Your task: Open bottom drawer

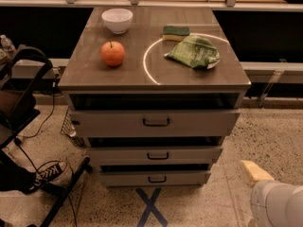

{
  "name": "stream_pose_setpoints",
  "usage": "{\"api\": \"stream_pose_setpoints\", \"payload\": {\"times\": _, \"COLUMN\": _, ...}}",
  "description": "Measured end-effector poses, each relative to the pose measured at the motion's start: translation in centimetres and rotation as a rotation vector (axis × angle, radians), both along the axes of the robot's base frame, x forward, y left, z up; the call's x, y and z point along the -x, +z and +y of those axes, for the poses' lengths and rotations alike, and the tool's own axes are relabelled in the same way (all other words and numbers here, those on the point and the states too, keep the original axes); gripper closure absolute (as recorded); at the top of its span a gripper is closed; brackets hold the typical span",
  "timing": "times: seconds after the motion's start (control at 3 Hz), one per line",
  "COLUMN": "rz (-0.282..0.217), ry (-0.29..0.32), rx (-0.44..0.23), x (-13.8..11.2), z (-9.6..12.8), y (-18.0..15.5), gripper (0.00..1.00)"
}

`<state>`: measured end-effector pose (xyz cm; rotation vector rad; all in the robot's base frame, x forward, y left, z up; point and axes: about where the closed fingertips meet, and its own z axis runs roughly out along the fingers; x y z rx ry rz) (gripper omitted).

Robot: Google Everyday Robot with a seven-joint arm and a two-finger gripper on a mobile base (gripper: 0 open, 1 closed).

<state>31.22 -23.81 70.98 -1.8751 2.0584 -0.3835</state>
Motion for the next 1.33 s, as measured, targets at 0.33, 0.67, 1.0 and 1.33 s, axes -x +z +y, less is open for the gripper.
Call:
{"api": "stream_pose_setpoints", "payload": {"times": 0.33, "rz": 0.004, "ry": 0.011, "rx": 0.025, "x": -0.2, "z": 0.8, "y": -1.8, "gripper": 0.0}}
{"api": "stream_pose_setpoints", "payload": {"times": 0.67, "rz": 0.095, "ry": 0.189, "rx": 0.027, "x": 0.8, "z": 5.7, "y": -12.3, "gripper": 0.0}}
{"api": "stream_pose_setpoints", "payload": {"times": 1.0, "rz": 0.178, "ry": 0.239, "rx": 0.01, "x": 1.6, "z": 6.4, "y": -18.0, "gripper": 0.0}}
{"api": "stream_pose_setpoints", "payload": {"times": 1.33, "rz": 0.253, "ry": 0.214, "rx": -0.012, "x": 0.3, "z": 6.6, "y": -22.8, "gripper": 0.0}}
